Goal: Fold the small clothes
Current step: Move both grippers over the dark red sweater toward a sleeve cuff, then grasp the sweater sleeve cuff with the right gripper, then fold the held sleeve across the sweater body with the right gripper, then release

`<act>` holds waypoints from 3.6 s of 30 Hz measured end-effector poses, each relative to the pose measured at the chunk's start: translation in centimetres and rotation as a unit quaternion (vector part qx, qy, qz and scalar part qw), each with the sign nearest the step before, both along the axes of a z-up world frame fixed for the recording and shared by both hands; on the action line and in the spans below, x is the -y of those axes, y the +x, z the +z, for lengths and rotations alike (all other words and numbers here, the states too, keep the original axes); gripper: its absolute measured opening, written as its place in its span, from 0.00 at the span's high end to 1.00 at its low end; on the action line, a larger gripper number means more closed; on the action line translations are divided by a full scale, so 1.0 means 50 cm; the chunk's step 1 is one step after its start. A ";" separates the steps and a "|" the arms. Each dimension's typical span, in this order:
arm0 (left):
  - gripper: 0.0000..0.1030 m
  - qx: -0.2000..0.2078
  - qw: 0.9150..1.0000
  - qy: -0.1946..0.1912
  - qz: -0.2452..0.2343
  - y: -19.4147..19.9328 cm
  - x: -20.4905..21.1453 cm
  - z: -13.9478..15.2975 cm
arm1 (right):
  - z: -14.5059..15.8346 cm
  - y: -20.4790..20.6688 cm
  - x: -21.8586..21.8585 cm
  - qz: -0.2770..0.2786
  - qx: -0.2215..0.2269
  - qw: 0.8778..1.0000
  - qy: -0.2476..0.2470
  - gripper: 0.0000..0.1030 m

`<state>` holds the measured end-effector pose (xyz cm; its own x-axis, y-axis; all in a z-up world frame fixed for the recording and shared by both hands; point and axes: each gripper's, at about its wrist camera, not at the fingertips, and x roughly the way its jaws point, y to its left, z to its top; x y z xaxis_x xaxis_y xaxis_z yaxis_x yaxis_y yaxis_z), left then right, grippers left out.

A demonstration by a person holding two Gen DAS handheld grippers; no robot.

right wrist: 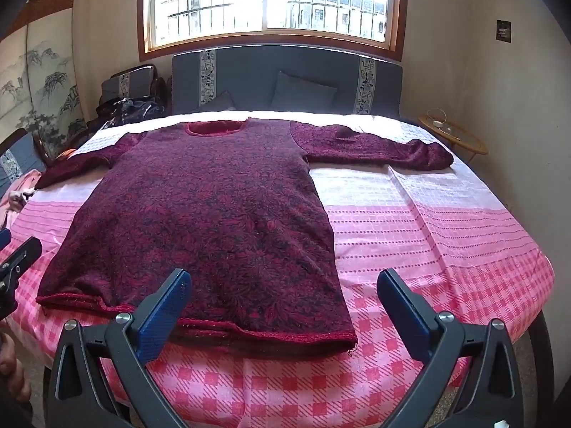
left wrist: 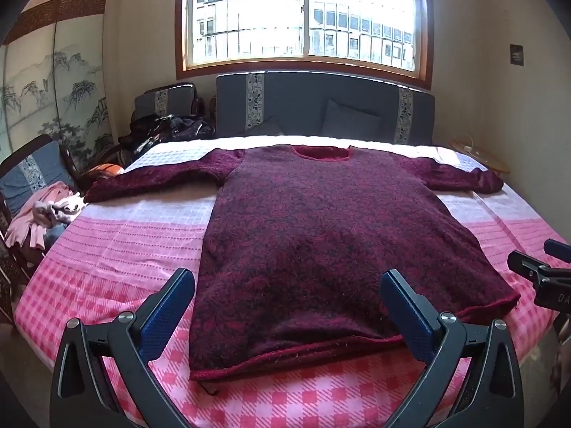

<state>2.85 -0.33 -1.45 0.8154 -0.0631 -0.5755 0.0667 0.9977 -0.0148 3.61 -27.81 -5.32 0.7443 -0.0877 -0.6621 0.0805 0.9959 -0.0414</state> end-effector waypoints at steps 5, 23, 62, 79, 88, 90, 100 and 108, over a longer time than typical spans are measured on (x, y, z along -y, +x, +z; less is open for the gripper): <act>0.00 0.006 1.000 -0.014 0.022 0.042 -0.010 -0.004 | 0.000 0.032 0.011 -0.007 -0.004 1.000 -0.006 0.00; 0.01 0.029 0.999 0.018 0.040 0.232 -0.002 -0.081 | -0.015 0.221 0.135 -0.042 -0.027 0.999 -0.010 0.07; 0.00 -0.059 0.994 -0.035 0.090 0.278 -0.045 -0.149 | -0.192 0.582 0.969 -0.221 0.038 0.864 0.451 0.35; 0.00 -0.059 0.992 -0.053 0.093 0.279 -0.056 -0.153 | -0.080 0.565 0.851 -0.183 0.066 0.883 0.426 0.90; 0.00 -0.063 0.990 -0.079 0.096 0.276 -0.072 -0.155 | 0.018 0.635 0.495 -0.042 0.045 0.900 0.433 0.90; 0.00 -0.064 0.989 -0.086 0.098 0.277 -0.076 -0.157 | 0.012 0.657 0.408 -0.020 0.030 0.903 0.428 0.90; 0.00 -0.071 0.984 -0.126 0.104 0.274 -0.098 -0.162 | -0.114 0.736 0.066 0.043 -0.061 0.897 0.435 0.90; 0.00 -0.079 0.978 -0.163 0.108 0.275 -0.117 -0.168 | -0.155 0.757 -0.048 0.055 -0.080 0.897 0.432 0.90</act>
<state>16.60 5.53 -9.88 0.7319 -0.0998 -0.6741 -0.1742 0.9290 -0.3267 41.46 -25.43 -13.05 0.6068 0.5775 -0.5462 0.0407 0.6637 0.7469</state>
